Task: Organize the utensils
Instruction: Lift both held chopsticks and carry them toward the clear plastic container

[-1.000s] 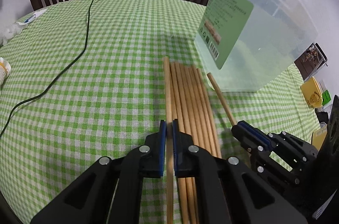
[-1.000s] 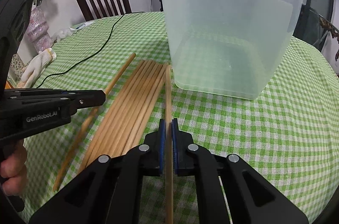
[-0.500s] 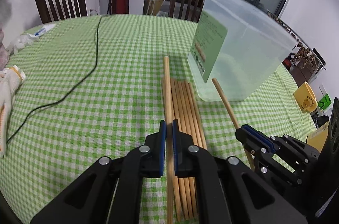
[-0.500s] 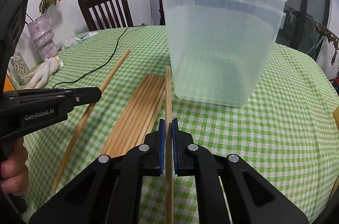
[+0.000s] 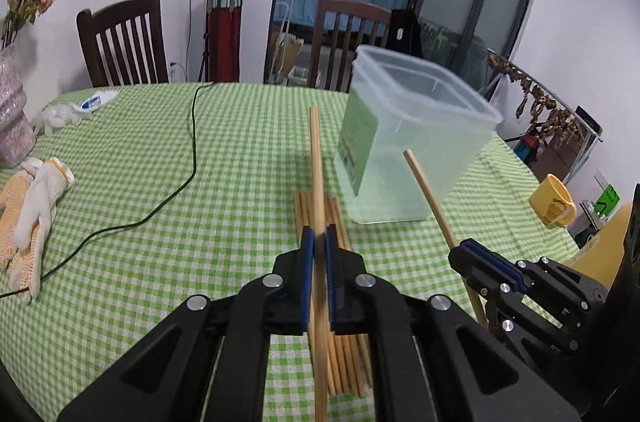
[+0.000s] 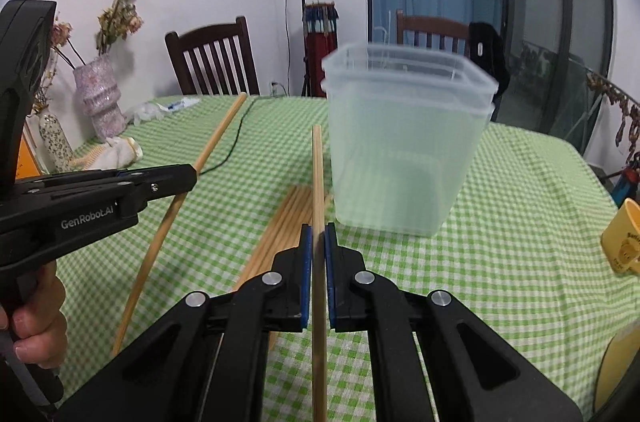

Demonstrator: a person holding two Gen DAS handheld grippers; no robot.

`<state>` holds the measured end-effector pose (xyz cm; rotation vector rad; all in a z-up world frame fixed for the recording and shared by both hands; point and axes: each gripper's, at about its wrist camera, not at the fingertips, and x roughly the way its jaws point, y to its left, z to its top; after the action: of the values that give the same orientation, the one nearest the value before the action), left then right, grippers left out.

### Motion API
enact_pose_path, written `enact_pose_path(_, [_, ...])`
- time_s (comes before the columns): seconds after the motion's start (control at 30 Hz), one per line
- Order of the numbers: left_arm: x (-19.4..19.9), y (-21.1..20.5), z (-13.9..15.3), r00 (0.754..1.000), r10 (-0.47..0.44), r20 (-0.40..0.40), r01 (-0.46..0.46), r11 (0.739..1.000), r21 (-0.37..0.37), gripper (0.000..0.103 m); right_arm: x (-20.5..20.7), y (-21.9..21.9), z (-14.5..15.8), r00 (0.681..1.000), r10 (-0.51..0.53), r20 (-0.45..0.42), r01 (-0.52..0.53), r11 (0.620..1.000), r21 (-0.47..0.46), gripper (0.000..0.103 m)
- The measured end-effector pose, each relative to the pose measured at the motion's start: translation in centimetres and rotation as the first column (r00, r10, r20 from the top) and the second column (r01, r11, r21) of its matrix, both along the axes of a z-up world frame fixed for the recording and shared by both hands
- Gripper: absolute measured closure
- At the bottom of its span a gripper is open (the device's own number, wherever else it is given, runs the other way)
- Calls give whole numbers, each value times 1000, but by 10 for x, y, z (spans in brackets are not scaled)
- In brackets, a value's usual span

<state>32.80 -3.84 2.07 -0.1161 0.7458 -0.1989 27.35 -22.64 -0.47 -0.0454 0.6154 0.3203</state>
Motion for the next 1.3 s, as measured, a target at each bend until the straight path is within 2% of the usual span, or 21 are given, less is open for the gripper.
enact_pose_path(0.4, [-23, -26, 50, 994, -44, 96, 47, 998, -29, 100, -22, -17, 40, 995, -12, 104, 11, 1000, 7, 97])
enact_pose_path(0.63, [-14, -37, 92, 984, -54, 169, 68, 995, -76, 100, -18, -37, 74, 984, -33, 178, 29, 999, 23, 97])
enact_pose_path(0.8, [-7, -50, 117, 968, -76, 239, 95, 993, -71, 100, -1, -49, 88, 976, -32, 216, 21, 998, 52, 97])
enact_pose_path(1.0, [20, -65, 143, 959, -89, 268, 114, 990, -79, 100, 32, -67, 101, 975, -57, 216, 37, 995, 96, 97])
enact_pose_path(1.3, [77, -88, 170, 944, -100, 315, 124, 991, -55, 100, 78, -82, 117, 970, -64, 233, 38, 993, 113, 97])
